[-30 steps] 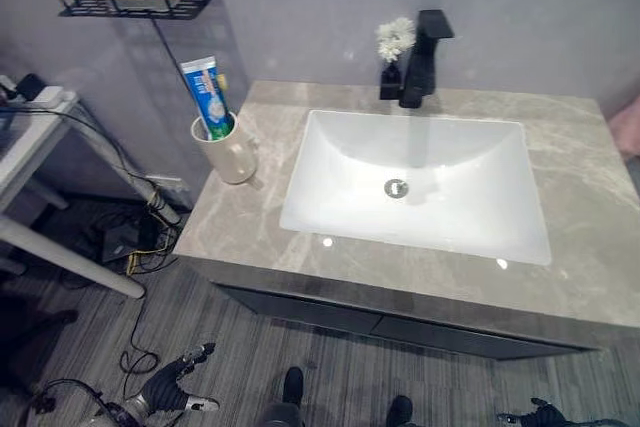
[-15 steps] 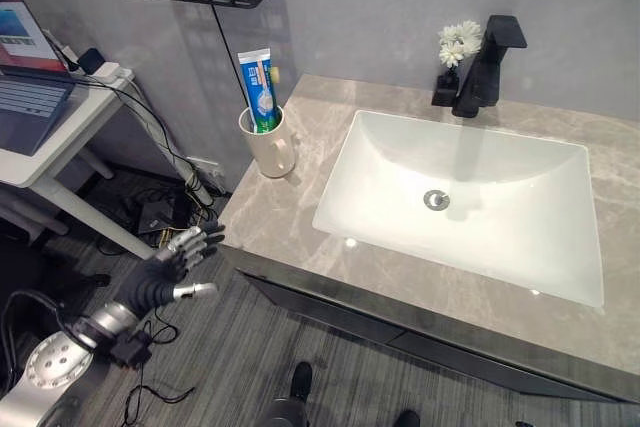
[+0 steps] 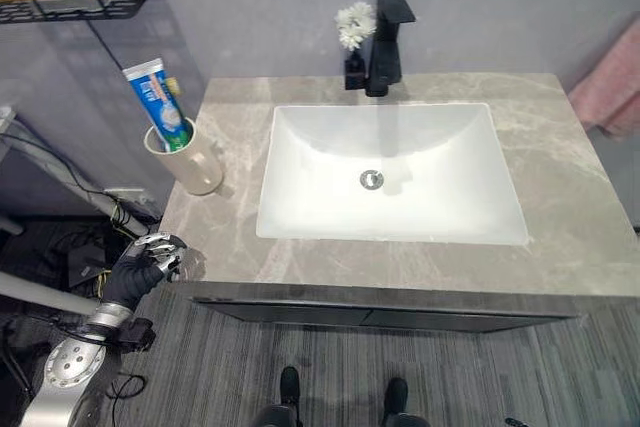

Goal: Put brush and paste in cup on sink, flatten towel.

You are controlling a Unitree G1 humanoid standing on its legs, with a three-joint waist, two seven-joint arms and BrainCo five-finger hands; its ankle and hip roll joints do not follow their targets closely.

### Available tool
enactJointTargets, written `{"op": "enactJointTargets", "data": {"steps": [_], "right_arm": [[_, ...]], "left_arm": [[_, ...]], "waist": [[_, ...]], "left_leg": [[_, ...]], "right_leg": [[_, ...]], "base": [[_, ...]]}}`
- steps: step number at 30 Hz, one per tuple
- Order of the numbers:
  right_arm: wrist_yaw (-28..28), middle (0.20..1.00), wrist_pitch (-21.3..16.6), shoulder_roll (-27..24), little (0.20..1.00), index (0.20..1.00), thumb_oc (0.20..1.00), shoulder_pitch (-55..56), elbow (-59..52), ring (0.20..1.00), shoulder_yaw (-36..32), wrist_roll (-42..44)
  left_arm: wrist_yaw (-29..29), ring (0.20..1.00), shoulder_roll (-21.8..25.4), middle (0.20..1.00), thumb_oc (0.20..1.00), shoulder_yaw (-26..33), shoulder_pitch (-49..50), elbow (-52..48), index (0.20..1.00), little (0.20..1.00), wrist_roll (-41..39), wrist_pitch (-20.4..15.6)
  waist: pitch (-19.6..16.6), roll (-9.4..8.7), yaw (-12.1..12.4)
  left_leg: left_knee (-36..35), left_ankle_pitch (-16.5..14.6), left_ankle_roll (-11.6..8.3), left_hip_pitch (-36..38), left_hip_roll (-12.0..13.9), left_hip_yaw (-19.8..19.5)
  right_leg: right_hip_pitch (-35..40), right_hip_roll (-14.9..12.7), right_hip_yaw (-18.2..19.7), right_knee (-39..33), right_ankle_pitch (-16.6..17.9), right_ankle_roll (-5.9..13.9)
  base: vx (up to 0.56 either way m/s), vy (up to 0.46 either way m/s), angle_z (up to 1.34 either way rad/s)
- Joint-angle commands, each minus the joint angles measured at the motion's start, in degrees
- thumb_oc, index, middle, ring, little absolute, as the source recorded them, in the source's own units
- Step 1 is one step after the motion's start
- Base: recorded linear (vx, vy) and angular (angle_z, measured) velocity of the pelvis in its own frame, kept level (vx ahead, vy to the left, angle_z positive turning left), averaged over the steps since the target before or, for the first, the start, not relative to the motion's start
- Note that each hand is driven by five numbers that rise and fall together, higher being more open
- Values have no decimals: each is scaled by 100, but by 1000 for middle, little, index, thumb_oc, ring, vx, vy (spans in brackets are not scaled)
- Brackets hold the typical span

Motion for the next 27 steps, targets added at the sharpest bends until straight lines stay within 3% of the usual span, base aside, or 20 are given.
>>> {"op": "enactJointTargets", "data": {"steps": [1,11,22,27], "right_arm": [[-99,1000,34,-4,1000,1000,1000,-75,-15,1000,230,-50],[-110,1000,51,12,1000,1000,1000,-39,-18,1000,157,48],[-133,1000,33,-78,1000,1000,1000,-142,-130,1000,182,204],[-55,1000,-64,-76,1000,1000,1000,-166,-381,1000,207,579]], "left_arm": [[159,200,164,200,200,394,-177,-153,200,200,275,-393],[393,200,44,200,200,707,-210,99,200,200,788,-400],[657,200,15,200,200,681,-510,261,200,200,1449,-351],[962,200,-214,200,200,583,-855,350,200,200,1693,-340]], "waist": [[75,-364,-30],[178,-449,-98],[301,-535,-92],[373,-602,-112]], "left_leg": [[8,-2,-172,-175,131,108],[8,-14,-149,-252,159,275],[8,37,-157,-445,202,244],[8,69,-161,-559,242,215]], "right_leg": [[143,-554,224,-7,160,410],[-132,-584,393,-7,269,425],[-352,-538,410,-7,308,418],[-462,-523,397,-7,314,409]], "base": [[-11,39,-18],[1,20,-12],[-1,3,-2],[1,0,-2]]}}
